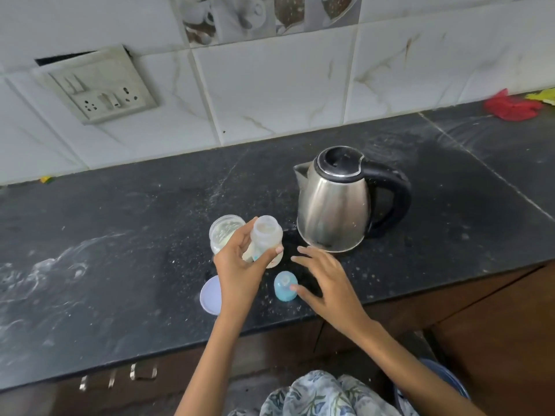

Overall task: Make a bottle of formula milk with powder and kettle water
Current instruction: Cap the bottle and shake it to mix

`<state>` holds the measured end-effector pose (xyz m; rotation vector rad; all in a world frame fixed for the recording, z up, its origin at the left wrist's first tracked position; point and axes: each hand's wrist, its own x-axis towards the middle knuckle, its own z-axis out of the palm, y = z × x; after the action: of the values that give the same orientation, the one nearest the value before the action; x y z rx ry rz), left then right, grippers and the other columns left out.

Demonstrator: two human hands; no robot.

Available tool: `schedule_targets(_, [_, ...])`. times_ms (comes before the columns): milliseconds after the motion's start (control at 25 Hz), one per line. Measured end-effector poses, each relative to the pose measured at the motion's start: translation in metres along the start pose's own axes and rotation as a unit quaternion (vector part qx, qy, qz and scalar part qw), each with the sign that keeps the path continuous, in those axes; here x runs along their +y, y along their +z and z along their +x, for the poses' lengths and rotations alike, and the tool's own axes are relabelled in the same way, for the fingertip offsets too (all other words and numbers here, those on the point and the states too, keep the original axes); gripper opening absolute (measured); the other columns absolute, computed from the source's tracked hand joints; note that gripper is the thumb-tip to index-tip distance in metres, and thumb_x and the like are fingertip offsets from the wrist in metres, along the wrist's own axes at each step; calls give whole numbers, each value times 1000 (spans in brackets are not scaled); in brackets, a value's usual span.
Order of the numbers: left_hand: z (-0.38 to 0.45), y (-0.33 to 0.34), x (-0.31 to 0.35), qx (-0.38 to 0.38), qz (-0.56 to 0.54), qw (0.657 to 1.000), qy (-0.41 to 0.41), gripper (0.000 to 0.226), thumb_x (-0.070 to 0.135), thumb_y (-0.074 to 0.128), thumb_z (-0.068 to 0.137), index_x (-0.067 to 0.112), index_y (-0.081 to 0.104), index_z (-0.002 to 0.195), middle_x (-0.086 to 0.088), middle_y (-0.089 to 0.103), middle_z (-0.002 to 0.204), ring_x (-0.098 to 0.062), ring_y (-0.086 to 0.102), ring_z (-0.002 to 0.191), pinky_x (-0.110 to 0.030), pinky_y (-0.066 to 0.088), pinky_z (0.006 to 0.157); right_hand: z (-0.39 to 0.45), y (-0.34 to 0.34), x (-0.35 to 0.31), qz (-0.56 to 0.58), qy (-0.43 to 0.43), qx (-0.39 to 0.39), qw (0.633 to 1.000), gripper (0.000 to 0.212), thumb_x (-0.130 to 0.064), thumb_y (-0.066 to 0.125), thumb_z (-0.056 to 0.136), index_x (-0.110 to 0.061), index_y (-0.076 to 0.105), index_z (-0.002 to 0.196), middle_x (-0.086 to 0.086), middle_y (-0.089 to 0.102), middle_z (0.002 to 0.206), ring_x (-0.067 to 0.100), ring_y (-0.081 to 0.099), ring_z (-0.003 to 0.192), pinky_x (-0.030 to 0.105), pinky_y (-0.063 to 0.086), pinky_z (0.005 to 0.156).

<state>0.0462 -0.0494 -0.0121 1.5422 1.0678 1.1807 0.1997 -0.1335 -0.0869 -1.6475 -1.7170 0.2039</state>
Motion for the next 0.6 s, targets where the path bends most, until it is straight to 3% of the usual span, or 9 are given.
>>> schedule_targets(80, [-3,-7,-1,-1,1,1000,-3,51,8,83,66,14,64,113,8,70,107,1,64,102,-8,46,84,-3,24,-10,12,42,-19,999,53,-44,65,85,-23,53,132,-1,51,141,14,44,131,33,31,111])
schedule_targets(240, [-5,-7,-8,-8,-28,1000,-12,51,6,84,65,14,65,111,6,70,109,-2,63,104,-10,48,84,0,42,-15,-5,78,-26,997,50,-30,79,74,-18,61,120,-3,66,119,17,63,107,45,48,97])
schedule_targets(360, [-11,3,-20,-22,-53,998,-34,53,9,85,63,21,66,111,7,69,113,-5,62,109,-24,49,94,-5,30,-8,51,144,25,988,43,-27,74,82,-16,58,121,-3,62,118,17,62,104,38,53,86])
schedule_targets(480, [-15,16,-40,-30,-31,999,-33,54,22,86,63,27,66,113,8,68,117,-7,60,113,-35,48,99,-8,12,-1,99,190,106,971,42,-19,71,86,-15,54,124,0,60,121,17,61,110,39,57,85])
schedule_targets(600, [-19,30,-53,-28,-13,998,-52,60,31,87,62,23,63,117,9,67,117,-7,60,113,-37,49,100,-6,-5,-6,148,218,154,952,42,-20,69,87,-13,53,126,2,60,124,17,60,114,21,57,82])
